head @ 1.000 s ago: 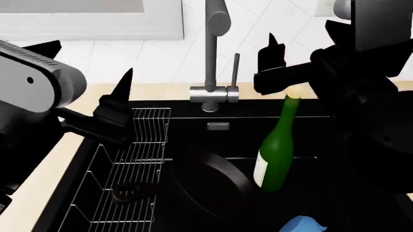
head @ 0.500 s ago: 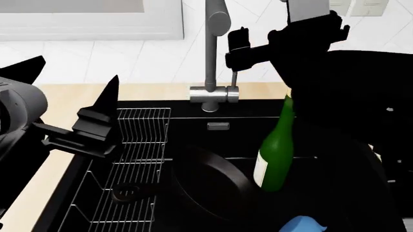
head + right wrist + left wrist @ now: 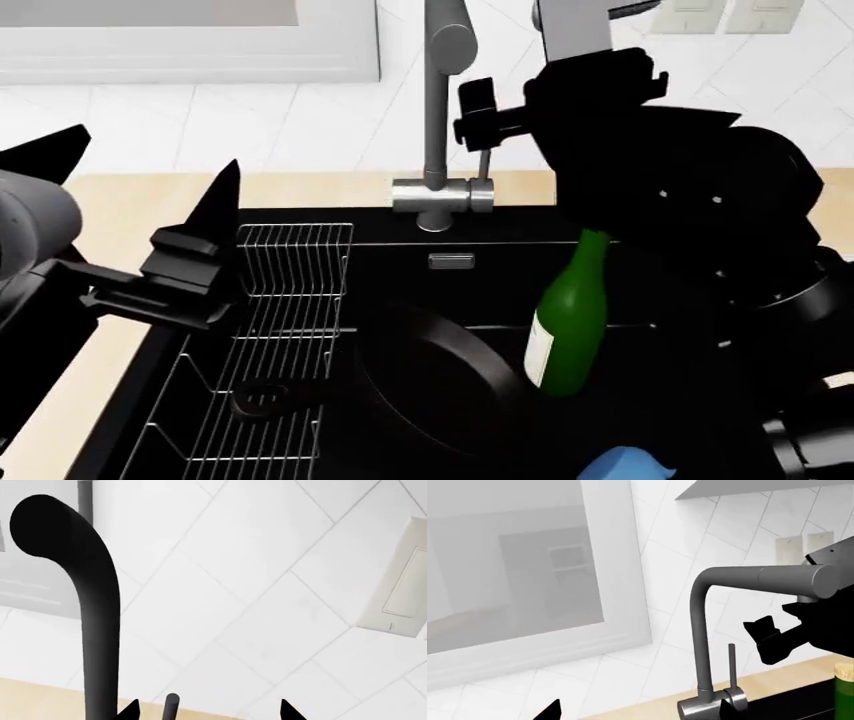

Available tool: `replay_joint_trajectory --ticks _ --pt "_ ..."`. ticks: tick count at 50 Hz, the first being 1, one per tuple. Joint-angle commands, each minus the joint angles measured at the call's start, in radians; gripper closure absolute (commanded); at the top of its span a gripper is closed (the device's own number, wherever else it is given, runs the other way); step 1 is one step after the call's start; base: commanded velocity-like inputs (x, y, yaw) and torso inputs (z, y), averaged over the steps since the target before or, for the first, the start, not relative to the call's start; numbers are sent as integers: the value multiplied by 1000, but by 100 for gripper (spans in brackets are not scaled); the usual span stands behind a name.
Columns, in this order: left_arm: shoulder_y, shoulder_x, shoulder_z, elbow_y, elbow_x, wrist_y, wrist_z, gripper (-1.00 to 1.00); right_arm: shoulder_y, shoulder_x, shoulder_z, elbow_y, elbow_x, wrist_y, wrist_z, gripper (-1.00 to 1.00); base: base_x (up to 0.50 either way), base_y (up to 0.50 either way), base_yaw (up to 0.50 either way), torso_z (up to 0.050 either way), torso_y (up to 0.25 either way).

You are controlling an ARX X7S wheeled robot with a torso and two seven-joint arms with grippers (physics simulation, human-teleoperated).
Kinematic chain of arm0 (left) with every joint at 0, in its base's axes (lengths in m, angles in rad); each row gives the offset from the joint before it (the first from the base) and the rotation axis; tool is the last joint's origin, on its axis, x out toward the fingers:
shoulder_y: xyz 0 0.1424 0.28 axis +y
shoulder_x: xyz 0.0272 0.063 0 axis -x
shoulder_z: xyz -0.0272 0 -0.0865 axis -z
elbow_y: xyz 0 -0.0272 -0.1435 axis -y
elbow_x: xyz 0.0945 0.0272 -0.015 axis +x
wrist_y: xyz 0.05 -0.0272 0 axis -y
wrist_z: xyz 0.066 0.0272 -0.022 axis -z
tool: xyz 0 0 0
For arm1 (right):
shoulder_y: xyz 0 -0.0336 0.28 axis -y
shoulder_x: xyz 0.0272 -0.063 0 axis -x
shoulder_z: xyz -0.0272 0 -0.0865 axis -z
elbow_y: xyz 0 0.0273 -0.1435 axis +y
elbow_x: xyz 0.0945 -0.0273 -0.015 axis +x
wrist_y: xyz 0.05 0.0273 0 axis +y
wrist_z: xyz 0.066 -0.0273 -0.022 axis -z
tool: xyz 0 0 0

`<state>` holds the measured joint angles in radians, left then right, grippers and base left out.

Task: Pick the teapot and pan and place them in the sink. Then turn on the water.

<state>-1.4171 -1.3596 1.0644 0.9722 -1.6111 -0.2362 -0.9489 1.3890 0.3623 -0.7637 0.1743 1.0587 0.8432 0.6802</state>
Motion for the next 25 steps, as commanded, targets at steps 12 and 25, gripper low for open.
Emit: replay_joint_trajectory --ticks 12,25 --pt "54 -26 11 -4 42 53 28 -100 40 -130 -65 301 -128 -118 -104 -100 0 0 0 0 0" --pt "75 -40 13 -5 59 79 40 -100 76 -217 -81 562 -184 -213 -193 -100 0 0 0 0 0"
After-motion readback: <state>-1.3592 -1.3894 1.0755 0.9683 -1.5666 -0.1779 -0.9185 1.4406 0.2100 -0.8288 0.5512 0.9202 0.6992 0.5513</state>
